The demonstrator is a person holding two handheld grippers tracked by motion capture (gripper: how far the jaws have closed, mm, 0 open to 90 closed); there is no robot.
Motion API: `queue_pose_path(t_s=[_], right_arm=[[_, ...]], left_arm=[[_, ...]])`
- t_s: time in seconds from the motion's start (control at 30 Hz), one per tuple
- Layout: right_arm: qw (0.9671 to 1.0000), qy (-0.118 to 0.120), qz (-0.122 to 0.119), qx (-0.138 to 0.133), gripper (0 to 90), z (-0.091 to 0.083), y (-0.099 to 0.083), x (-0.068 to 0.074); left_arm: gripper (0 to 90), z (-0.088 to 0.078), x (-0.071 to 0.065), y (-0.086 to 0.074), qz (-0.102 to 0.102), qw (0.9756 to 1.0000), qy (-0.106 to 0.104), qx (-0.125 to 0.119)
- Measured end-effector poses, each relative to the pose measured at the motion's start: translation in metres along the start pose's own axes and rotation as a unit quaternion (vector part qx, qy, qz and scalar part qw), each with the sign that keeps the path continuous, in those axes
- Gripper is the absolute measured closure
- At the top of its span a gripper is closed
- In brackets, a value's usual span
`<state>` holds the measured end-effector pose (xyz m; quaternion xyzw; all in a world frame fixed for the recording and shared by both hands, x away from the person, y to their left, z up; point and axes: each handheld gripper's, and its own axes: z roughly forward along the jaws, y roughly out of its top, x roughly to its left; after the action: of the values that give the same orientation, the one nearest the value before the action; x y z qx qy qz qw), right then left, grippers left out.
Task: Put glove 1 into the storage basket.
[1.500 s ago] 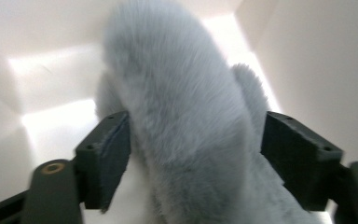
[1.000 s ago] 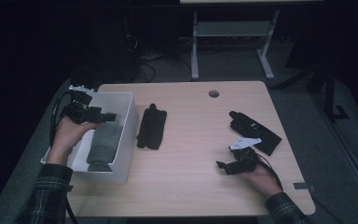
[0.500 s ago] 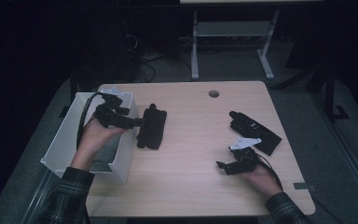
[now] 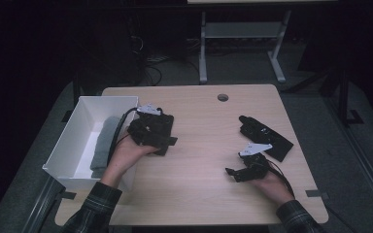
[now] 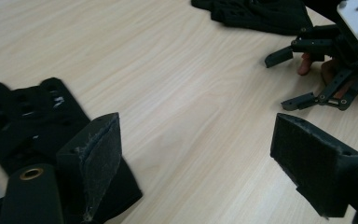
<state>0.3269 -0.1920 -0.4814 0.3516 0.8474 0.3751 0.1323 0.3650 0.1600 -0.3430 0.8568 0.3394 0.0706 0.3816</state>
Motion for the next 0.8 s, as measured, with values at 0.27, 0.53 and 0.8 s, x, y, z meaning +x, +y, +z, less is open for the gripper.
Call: queue_pose_path(t_s=[0.27, 0.53, 0.8], right_arm=[[1.0000, 0.000, -0.001, 0.000, 17.1, 0.000, 0.000, 0.000], [1.0000, 0.000, 0.001, 0.001, 17.2, 0.000, 0.000, 0.001], [1.0000, 0.000, -0.001, 0.000, 17.5, 0.000, 0.000, 0.000]], left_arm=[[16.0, 0.026, -0.021, -0.012, 0.024, 0.9997, -0.006, 0.007], [16.0, 0.051, -0.029, -0.040, 0.036, 0.9990, 0.000, 0.026], [16.0, 0.062, -0.030, -0.070, 0.041, 0.9986, 0.010, 0.032]])
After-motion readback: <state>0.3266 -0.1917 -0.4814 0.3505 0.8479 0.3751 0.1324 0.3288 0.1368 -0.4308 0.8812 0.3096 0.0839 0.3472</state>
